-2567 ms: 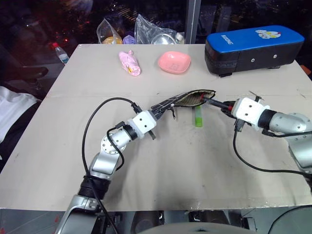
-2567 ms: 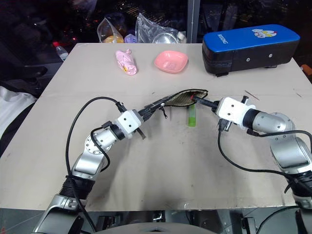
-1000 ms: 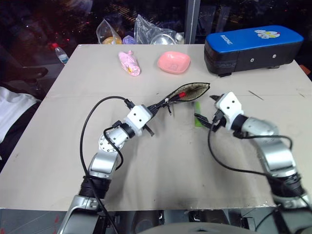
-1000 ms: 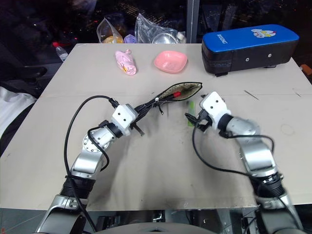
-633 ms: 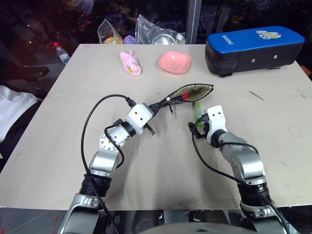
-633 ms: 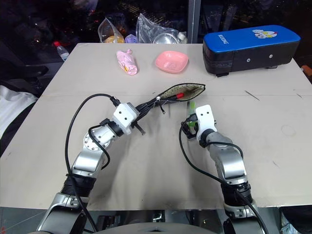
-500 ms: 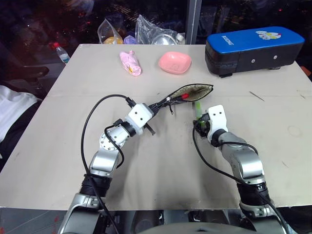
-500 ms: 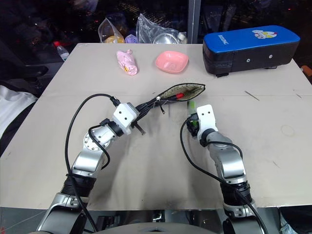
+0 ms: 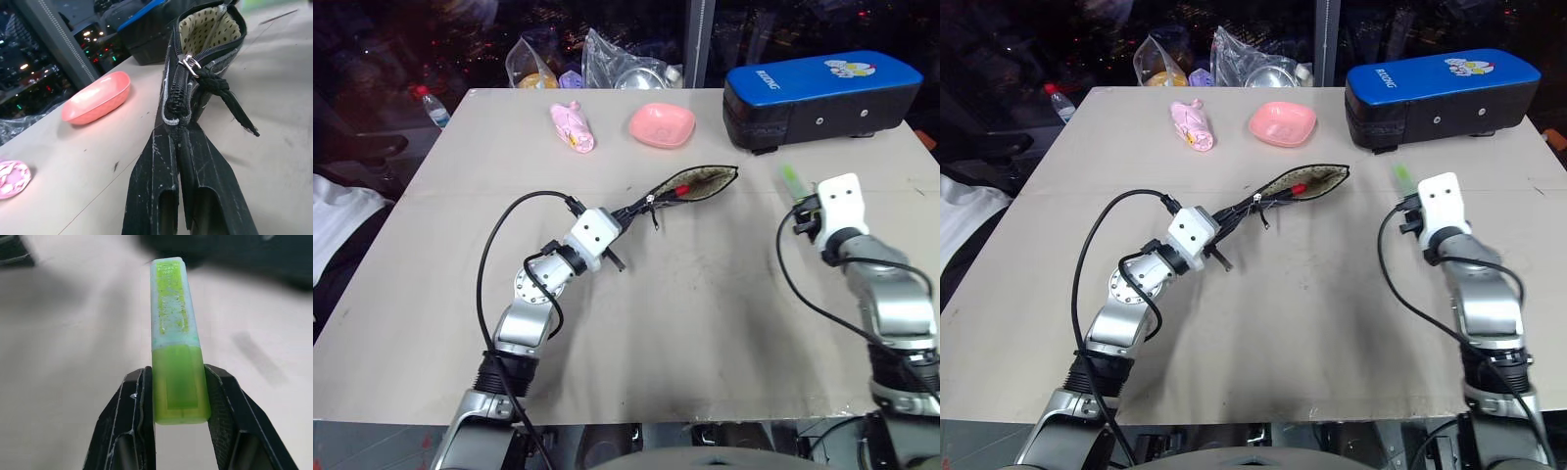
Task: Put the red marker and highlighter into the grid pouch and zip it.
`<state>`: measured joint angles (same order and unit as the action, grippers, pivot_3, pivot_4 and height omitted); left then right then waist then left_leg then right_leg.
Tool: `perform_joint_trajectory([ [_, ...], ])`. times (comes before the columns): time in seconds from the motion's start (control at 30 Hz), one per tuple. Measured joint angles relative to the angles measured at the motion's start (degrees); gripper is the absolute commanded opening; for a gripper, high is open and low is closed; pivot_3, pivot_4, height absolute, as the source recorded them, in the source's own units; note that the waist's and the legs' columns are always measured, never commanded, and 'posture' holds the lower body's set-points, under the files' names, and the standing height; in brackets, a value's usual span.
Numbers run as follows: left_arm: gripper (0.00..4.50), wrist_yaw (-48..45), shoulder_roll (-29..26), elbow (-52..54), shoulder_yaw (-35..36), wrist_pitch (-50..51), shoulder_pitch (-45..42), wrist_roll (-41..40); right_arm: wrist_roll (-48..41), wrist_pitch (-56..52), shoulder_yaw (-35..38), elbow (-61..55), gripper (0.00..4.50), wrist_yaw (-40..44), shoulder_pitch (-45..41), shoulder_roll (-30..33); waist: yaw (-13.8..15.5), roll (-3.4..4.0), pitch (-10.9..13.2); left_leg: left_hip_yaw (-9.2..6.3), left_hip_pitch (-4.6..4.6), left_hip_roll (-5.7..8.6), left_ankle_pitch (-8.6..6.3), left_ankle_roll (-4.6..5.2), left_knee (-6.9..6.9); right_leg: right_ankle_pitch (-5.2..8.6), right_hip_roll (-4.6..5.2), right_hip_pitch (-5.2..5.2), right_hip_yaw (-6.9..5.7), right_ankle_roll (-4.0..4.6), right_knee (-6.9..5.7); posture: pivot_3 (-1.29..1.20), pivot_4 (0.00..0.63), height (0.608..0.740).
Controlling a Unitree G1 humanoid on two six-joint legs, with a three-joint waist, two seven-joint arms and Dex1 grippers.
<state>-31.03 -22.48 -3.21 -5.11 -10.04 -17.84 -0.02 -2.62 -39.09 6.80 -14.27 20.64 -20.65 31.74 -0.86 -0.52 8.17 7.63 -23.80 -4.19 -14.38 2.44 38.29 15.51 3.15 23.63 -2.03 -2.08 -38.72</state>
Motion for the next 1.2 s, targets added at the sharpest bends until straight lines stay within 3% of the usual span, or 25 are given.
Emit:
perform_joint_trajectory([
  [0.1,0.00,-0.1,0.2,0.0,0.0,0.0,0.0,0.0,1.8,16.1,-2.8,0.8,0.79,10.7,0.9,12.3,0.0,0.04,0.0,-0.01,0.00,0.00,-0.01,0.02,0.00,0.00,-0.02,-0.01,0.00,-0.01,0.10,0.00,0.150,0.740],
  [0.27,0.00,-0.5,0.4,0.0,-0.5,-0.1,0.0,0.0,3.6,32.8,-8.7,3.2,0.79,22.2,0.2,18.6,0.1,-0.04,0.0,0.02,0.01,-0.02,0.00,0.01,0.04,-0.01,-0.02,-0.04,0.02,-0.01,0.10,0.00,0.150,0.740],
  [0.6,0.00,-2.3,0.1,-0.1,-3.3,-2.3,-1.5,2.1,13.8,47.9,-20.8,15.5,0.79,27.3,-14.7,15.4,0.3,-0.08,0.1,0.11,-0.01,-0.02,0.01,-0.02,0.09,-0.01,-0.01,-0.03,0.06,-0.01,0.10,0.00,0.150,0.740],
  [0.9,0.00,-3.0,-0.1,-0.1,-4.6,-3.1,-1.6,3.1,19.3,60.5,-27.1,25.1,0.79,29.1,-21.7,11.3,0.2,-0.08,0.1,0.16,0.02,-0.04,0.02,-0.03,0.09,-0.01,0.00,-0.02,0.06,-0.01,0.06,0.00,0.150,0.740],
  [1.0,0.00,-3.0,0.2,-0.1,-4.6,-3.3,-1.9,3.2,20.2,62.4,-28.3,27.7,2.39,29.1,-24.3,9.2,0.2,-0.08,0.1,0.19,0.02,-0.05,0.02,-0.03,0.10,-0.01,0.00,-0.02,0.06,-0.01,0.03,0.00,0.150,0.740],
  [1.03,0.00,-3.0,0.3,-0.1,-4.6,-3.3,-1.9,3.2,20.3,62.3,-28.3,28.1,2.53,29.1,-24.5,8.8,0.3,-0.08,0.1,0.20,0.02,-0.05,0.02,-0.03,0.11,-0.01,0.01,-0.02,0.06,-0.01,0.03,0.00,0.150,0.740],
  [1.2,0.00,-2.9,0.7,-0.3,-4.6,-3.3,-1.9,3.2,19.0,59.4,-26.6,28.7,4.44,28.9,-24.6,8.3,0.5,-0.08,0.1,0.35,0.00,-0.05,0.02,-0.03,0.14,-0.01,0.05,-0.02,0.06,-0.01,0.01,0.00,0.150,0.740],
])
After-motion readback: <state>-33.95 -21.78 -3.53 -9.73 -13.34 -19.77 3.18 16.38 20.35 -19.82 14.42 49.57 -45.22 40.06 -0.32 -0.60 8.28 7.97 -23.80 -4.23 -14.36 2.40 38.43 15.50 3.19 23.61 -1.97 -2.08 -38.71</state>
